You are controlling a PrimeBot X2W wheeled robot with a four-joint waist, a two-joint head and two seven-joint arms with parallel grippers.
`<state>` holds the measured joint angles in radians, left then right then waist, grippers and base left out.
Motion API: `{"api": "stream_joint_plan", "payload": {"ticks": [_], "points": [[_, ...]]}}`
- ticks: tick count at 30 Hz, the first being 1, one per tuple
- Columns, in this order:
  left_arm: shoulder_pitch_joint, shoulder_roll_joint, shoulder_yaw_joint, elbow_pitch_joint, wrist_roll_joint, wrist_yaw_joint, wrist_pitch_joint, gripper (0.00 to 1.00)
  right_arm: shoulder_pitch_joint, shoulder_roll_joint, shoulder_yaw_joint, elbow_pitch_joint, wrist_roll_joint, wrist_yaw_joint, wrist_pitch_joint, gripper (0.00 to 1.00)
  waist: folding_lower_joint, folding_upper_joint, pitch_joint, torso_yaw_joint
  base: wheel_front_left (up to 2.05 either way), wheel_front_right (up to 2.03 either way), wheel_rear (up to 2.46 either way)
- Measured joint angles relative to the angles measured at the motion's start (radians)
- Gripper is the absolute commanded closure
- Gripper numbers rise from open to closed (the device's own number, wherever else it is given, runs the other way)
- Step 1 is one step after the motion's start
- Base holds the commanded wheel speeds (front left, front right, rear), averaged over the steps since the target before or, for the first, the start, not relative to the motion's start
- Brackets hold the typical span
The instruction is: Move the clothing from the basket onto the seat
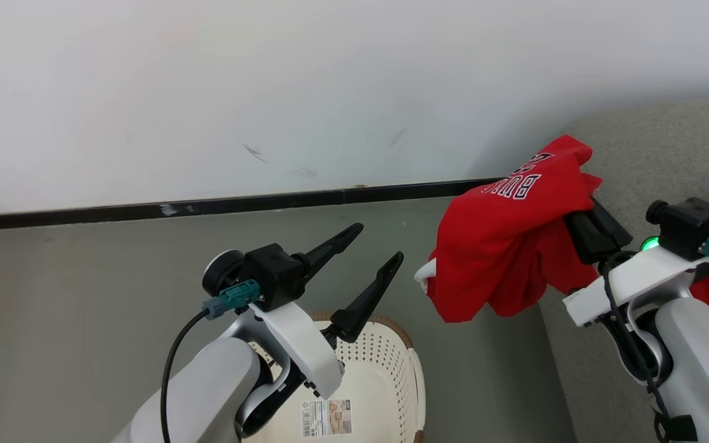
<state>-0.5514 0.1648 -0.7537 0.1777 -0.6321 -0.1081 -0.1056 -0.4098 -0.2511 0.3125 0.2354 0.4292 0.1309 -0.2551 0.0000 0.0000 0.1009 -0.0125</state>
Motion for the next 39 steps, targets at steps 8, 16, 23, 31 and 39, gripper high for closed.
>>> {"api": "stream_joint_plan", "payload": {"ticks": [8,16,23,31,39], "points": [[0.011,0.005,-0.020,-0.008,-0.002,-0.001,-0.001,0.00,0.044,-0.004,-0.098,-0.034,-0.021,0.000,0.000,1.00,0.0000,0.0000,0.000,-0.043,0.00,0.00,0.00],[0.017,0.019,-0.039,-0.021,-0.001,-0.002,-0.003,0.00,0.088,-0.004,-0.170,-0.071,-0.041,0.000,0.000,1.00,-0.0001,0.0000,0.001,-0.097,0.00,0.00,0.00],[0.017,0.026,-0.056,-0.027,0.000,-0.009,-0.011,0.00,0.120,-0.001,-0.209,-0.103,-0.052,0.000,0.000,1.00,0.0000,0.0000,0.001,-0.142,0.00,0.00,0.00],[0.017,0.030,-0.077,-0.030,0.000,-0.010,-0.010,0.00,0.147,0.006,-0.242,-0.136,-0.061,0.000,0.000,1.00,0.0000,0.0000,0.000,-0.198,0.00,0.00,0.00],[0.017,0.034,-0.088,-0.032,0.000,-0.010,-0.011,0.00,0.182,0.021,-0.266,-0.168,-0.071,0.000,0.000,1.00,0.0000,0.0000,0.002,-0.259,0.00,0.00,0.00]]}}
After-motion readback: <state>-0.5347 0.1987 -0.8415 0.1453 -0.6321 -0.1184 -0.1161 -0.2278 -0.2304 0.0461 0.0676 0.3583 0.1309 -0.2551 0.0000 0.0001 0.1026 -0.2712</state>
